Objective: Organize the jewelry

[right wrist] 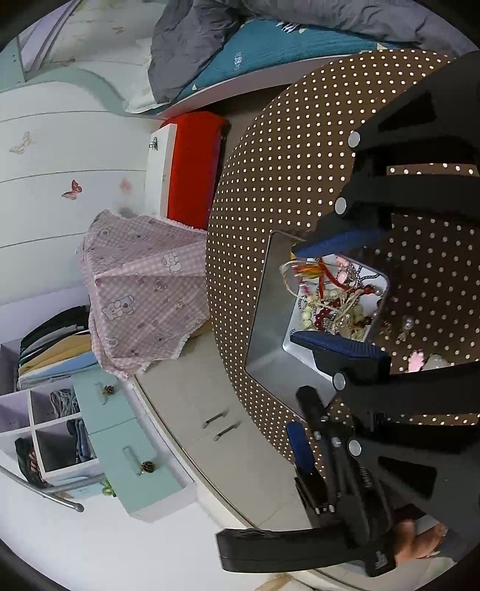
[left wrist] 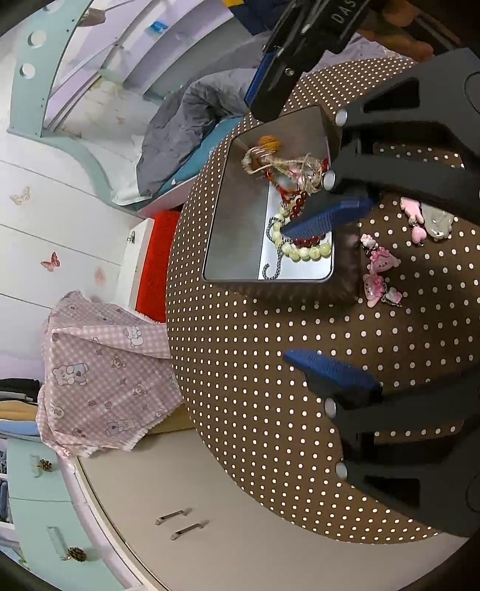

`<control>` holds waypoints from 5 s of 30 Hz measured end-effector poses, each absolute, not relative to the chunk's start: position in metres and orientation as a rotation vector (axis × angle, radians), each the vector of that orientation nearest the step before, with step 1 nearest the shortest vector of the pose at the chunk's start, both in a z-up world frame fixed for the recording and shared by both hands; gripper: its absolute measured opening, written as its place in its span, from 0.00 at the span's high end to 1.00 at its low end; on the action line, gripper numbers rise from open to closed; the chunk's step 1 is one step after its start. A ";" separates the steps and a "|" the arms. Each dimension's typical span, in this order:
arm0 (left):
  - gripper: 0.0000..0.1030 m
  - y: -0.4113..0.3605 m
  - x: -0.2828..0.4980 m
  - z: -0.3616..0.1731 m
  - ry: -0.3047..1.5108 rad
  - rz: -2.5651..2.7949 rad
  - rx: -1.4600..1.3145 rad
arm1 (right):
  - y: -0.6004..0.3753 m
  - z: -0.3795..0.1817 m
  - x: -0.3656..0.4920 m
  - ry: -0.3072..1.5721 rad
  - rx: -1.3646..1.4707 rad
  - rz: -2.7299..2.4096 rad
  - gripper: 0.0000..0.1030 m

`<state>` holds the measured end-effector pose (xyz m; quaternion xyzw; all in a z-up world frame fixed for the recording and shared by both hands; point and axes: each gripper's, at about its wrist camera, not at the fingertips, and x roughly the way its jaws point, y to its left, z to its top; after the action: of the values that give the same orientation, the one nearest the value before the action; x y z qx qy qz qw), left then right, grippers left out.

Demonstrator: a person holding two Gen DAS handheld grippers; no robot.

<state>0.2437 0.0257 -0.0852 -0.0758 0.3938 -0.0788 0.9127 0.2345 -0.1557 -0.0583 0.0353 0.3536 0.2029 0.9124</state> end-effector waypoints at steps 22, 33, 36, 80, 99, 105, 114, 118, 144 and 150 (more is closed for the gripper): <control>0.41 0.016 0.169 -0.080 0.765 -0.236 -0.092 | -0.151 -0.081 0.163 0.746 0.118 0.441 0.62; 0.41 -0.036 0.153 -0.118 0.868 -0.288 0.012 | -0.177 -0.101 0.139 0.790 0.164 0.387 0.62; 0.41 -0.044 0.155 -0.123 0.888 -0.287 0.041 | -0.179 -0.104 0.136 0.796 0.169 0.380 0.62; 0.59 0.027 0.177 -0.071 0.761 -0.265 -0.080 | -0.089 -0.126 0.177 0.859 -0.123 0.432 0.86; 0.59 0.005 0.231 -0.055 0.717 -0.283 -0.038 | -0.150 -0.051 0.209 0.678 0.054 0.408 0.86; 0.59 0.002 0.239 -0.065 0.736 -0.279 -0.040 | -0.146 -0.060 0.216 0.708 0.060 0.407 0.86; 0.53 -0.001 0.234 -0.061 0.708 -0.291 -0.037 | -0.149 -0.067 0.225 0.735 0.083 0.410 0.86; 0.51 0.007 0.233 -0.057 0.703 -0.282 -0.065 | -0.150 -0.067 0.223 0.741 0.098 0.417 0.85; 0.50 0.040 0.195 -0.118 0.838 -0.221 -0.015 | -0.137 -0.100 0.173 0.823 0.090 0.430 0.73; 0.63 0.034 0.206 -0.131 0.884 -0.233 -0.034 | -0.135 -0.112 0.171 0.857 0.087 0.422 0.72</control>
<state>0.2063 0.0338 -0.1308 -0.0162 0.4267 -0.1126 0.8972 0.1710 -0.1352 -0.1119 0.0418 0.4124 0.2032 0.8871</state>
